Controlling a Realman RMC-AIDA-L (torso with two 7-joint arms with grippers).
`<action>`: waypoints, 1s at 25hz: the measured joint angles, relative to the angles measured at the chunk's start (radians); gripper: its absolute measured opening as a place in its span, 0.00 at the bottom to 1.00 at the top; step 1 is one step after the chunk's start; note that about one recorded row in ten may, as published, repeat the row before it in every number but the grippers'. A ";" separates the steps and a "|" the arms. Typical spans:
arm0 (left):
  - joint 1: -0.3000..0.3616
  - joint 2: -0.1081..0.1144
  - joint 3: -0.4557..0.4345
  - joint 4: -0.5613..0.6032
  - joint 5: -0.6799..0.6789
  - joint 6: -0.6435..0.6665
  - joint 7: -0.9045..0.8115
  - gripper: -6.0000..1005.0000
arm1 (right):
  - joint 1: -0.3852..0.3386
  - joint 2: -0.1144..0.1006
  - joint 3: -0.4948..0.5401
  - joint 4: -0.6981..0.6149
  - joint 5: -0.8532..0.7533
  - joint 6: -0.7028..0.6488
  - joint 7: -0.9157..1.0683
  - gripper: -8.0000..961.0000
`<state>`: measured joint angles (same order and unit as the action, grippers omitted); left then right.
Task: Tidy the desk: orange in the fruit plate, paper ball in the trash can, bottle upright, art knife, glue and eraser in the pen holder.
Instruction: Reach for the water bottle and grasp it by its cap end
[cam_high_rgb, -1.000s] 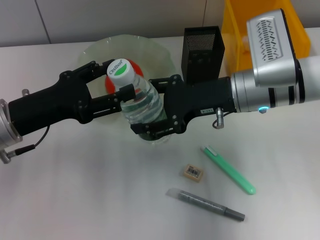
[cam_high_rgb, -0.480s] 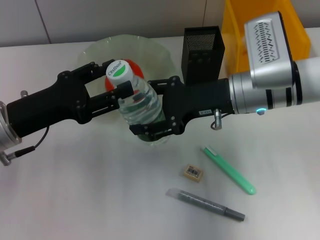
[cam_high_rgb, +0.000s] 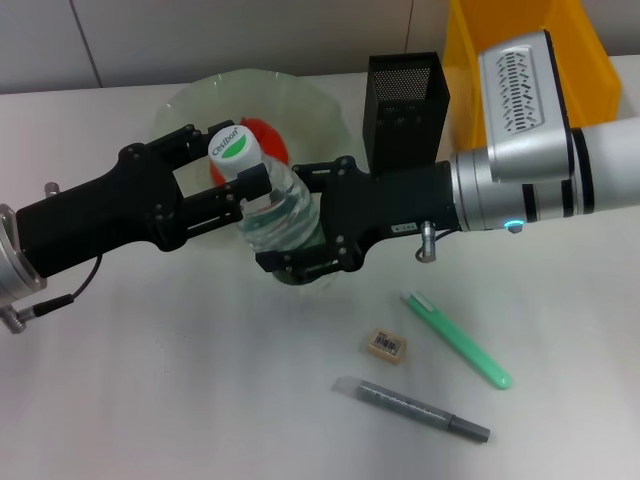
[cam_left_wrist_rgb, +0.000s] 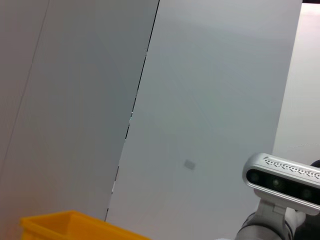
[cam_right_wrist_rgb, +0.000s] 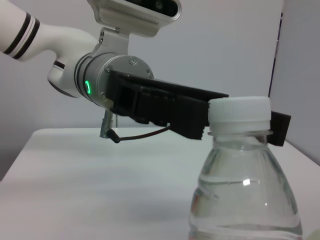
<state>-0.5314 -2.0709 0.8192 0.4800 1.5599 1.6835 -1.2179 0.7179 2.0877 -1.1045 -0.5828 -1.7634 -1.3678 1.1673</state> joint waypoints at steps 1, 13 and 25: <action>0.000 0.000 0.000 0.000 0.000 0.001 0.000 0.73 | 0.004 0.000 0.000 0.005 0.000 0.000 0.000 0.80; -0.006 -0.001 0.000 -0.014 0.000 0.004 0.024 0.71 | 0.017 0.000 -0.003 0.014 0.000 0.001 -0.002 0.80; -0.005 -0.002 0.000 -0.014 -0.003 0.020 0.025 0.57 | 0.015 0.000 -0.003 0.014 0.013 -0.001 -0.004 0.80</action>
<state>-0.5365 -2.0724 0.8195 0.4657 1.5570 1.7036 -1.1930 0.7325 2.0878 -1.1076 -0.5690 -1.7507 -1.3691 1.1629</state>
